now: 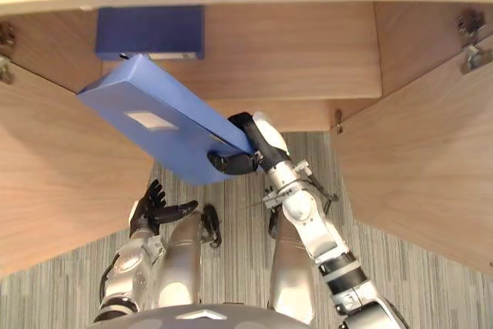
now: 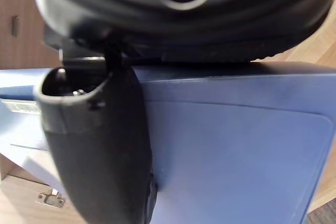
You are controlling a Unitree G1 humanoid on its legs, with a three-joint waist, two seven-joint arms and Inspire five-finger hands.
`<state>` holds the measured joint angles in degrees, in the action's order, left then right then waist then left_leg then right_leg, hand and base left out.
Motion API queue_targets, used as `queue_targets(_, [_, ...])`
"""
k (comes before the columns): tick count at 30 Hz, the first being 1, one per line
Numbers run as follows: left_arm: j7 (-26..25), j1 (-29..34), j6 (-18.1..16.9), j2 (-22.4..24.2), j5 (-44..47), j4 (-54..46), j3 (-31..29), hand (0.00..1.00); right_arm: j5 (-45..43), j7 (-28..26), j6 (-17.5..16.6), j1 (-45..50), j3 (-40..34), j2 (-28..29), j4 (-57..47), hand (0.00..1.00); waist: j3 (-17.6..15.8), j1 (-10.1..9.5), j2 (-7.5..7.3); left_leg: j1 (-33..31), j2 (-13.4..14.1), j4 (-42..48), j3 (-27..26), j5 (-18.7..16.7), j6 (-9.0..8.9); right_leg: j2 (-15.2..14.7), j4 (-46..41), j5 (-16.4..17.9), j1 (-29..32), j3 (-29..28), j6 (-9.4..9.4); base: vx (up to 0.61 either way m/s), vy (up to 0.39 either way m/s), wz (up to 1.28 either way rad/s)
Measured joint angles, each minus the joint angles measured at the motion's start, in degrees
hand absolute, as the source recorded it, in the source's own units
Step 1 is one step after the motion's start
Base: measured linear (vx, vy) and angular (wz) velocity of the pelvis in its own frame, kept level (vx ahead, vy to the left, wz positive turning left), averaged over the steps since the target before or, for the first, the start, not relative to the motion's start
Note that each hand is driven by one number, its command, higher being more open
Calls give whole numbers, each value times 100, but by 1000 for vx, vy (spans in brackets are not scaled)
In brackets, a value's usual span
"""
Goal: Walk over to the cabinet, pick up the folder, carry it to the office cabinet, place the folder inside the office cabinet, then close the office cabinet door
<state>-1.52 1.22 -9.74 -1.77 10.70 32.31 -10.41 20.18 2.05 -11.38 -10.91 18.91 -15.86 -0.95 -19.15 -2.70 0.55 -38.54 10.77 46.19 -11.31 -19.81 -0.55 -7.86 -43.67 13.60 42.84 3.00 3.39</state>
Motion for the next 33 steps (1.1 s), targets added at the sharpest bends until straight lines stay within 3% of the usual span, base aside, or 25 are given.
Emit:
queue_targets(2, [-20,-26,-1,83,3,-224,0,100,-48,1,9,-44,-35,0,-158,0,-3,-7,1,-206,28,110,35,-3,4,1,-91,2,191,20,-6,-51,4,2])
queue_targets(10, [-108,-279,-9,305,261,-698,-102,100,-1610,44,7,-203,-484,356,-636,0,-62,-75,71,-887,93,396,98,-14,9,-1,-333,-1,831,48,-34,-53,2,2])
queue_targets(14, [-175,-367,-10,472,302,-865,-219,100,-2104,59,6,-201,-707,394,-636,0,-212,-196,142,-1031,101,444,128,-12,8,-3,-360,-11,934,90,-49,-36,6,4])
queue_targets(17, [-238,-533,-10,439,386,-1007,-241,100,-3010,256,10,-382,-1046,589,-645,0,-411,-276,161,-1203,90,547,243,3,7,-25,-510,-3,1057,129,-64,-27,-3,11])
queue_targets(20, [-304,-443,38,451,453,-1648,-244,100,-3778,580,6,-826,-1570,917,-656,0,-505,-303,164,-1530,97,695,286,7,3,-33,-604,4,1358,141,-76,-55,6,5])
queue_targets(22, [-272,-82,106,450,508,-2840,-224,100,-4290,797,-110,-1201,-1993,1123,-676,0,-695,-292,165,-1657,96,846,326,6,2,-55,-809,32,1474,142,-113,-61,11,6])
queue_targets(25, [-136,266,15,424,519,-3931,-271,100,-4410,976,-145,-1497,-2385,1131,-673,0,-744,-338,201,-1937,105,1087,402,-21,-29,-75,-1077,101,1742,154,-143,-85,-14,8])
queue_targets(33, [13,263,47,423,736,-4143,-256,100,-5320,1041,-106,-2224,-2394,1024,-63,0,-788,-364,270,-2681,224,1770,642,-100,-79,-16,-1696,202,2411,203,-203,-107,2,0])
